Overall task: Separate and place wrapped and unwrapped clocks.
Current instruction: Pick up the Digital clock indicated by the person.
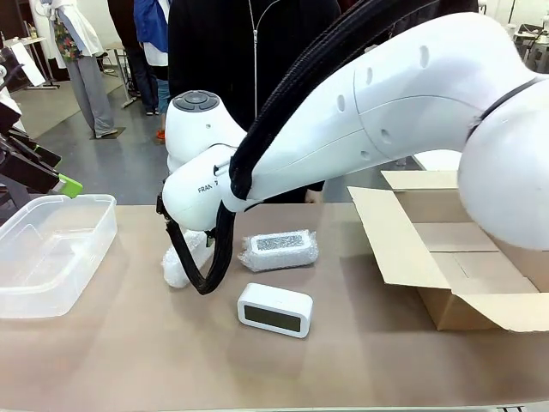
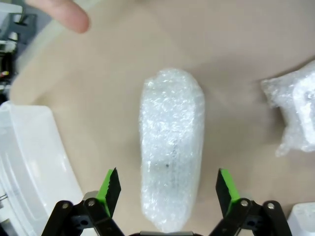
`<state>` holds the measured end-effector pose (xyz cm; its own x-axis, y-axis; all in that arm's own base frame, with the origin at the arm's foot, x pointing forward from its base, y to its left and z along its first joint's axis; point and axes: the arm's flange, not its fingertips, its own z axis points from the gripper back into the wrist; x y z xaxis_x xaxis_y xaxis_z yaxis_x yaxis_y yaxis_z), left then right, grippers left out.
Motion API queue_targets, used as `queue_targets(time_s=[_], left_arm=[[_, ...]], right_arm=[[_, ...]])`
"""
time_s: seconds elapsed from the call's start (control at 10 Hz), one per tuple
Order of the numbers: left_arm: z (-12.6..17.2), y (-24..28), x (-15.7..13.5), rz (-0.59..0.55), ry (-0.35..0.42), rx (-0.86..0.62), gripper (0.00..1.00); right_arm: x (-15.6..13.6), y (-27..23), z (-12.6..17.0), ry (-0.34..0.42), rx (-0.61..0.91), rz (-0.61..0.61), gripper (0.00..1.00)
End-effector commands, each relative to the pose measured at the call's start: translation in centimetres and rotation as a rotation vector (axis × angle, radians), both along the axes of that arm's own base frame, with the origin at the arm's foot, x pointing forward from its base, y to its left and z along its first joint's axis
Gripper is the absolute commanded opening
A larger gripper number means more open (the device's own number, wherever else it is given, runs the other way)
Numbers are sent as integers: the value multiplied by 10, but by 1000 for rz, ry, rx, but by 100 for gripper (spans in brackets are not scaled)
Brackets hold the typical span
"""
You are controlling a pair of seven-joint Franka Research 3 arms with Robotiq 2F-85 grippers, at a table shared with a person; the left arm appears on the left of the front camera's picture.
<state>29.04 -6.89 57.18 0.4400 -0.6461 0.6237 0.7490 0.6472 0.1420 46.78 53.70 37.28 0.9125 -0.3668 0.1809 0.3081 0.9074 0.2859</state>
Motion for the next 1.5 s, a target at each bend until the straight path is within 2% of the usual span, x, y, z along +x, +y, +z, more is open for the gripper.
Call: queue_targets(time_s=[0.0, 0.3, 0.5, 0.6, 0.7, 0.8, 0.9, 1.0, 1.1, 1.2, 1.3, 1.4], left_arm=[[0, 1, 0, -2, 2, -5, 100], [0, 1, 0, -2, 2, -5, 100], [0, 1, 0, -2, 2, -5, 100], [0, 1, 0, -2, 2, -5, 100], [0, 1, 0, -2, 2, -5, 100], [0, 1, 0, -2, 2, -5, 100], [0, 1, 0, -2, 2, -5, 100], [0, 1, 0, -2, 2, -5, 100], [0, 1, 0, -2, 2, -5, 100], [0, 1, 0, -2, 2, -5, 100], [0, 1, 0, -2, 2, -5, 100], [0, 1, 0, -2, 2, -5, 100]], right_arm=[[15, 13, -4, 52, -30, -38, 100], [29, 18, -25, 109, -58, -17, 100], [31, 20, -31, 161, -85, -26, 100], [31, 20, -31, 163, -78, -22, 100], [28, 20, -30, 140, -73, -18, 83], [26, 21, -29, 145, -76, -11, 82], [26, 21, -29, 153, -70, -4, 66], [27, 21, -29, 160, -70, -4, 65], [26, 20, -28, 177, -67, 3, 48], [26, 20, -28, 183, -68, 5, 47], [26, 20, -28, 190, -69, 7, 30], [25, 20, -27, 194, -68, 7, 29]])
